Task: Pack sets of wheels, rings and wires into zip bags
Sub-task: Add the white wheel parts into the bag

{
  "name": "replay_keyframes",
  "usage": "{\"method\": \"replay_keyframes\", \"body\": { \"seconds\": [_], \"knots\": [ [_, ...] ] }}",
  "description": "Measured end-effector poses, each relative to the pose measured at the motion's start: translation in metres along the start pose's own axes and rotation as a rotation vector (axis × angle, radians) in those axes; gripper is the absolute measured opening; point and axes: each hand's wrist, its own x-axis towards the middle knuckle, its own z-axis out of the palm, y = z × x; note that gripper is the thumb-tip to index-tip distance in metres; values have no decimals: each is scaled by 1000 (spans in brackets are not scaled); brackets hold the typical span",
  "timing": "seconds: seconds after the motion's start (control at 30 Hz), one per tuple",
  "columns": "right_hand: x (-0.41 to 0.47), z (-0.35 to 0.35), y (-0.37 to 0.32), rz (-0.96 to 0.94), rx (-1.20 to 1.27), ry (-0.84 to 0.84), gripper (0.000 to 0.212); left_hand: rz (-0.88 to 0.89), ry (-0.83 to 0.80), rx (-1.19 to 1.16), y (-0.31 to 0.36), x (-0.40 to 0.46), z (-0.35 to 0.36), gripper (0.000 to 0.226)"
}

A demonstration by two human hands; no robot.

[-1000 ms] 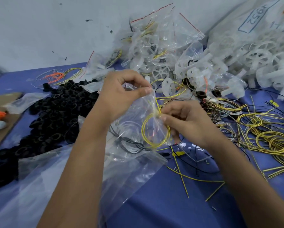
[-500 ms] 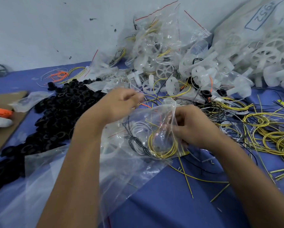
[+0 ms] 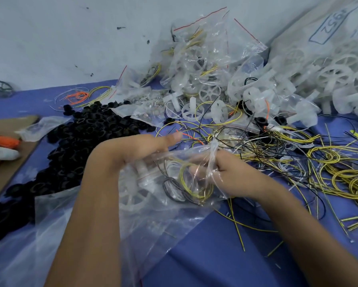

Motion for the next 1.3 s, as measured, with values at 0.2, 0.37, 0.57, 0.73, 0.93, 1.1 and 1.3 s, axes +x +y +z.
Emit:
{"method": "replay_keyframes", "body": {
  "seconds": [0.2, 0.37, 0.57, 0.73, 0.93, 1.1, 1.3],
  "knots": [
    [-4, 0, -8, -25, 60, 135, 55, 113, -147, 222, -14, -10, -17, 93],
    [-6, -11, -5, 55, 354, 126, 26, 150, -82, 250, -9, 0, -9, 67],
    [-8, -20, -6, 37, 431, 55, 38, 203, -72, 82, -17, 2, -7, 52],
    [-11, -16, -13, 32, 168, -91, 52, 244, -101, 31, -12, 3, -1, 62],
    [-9, -9, -8, -6, 373, 3, 46, 244, -109, 47, -9, 1, -3, 59],
    [-3, -6, -7, -89, 200, 136, 29, 113, -192, 109, -8, 3, -2, 37],
    [-1, -8, 2, -58, 543, 193, 36, 111, -125, 62, -7, -1, -4, 49]
  ]
}}
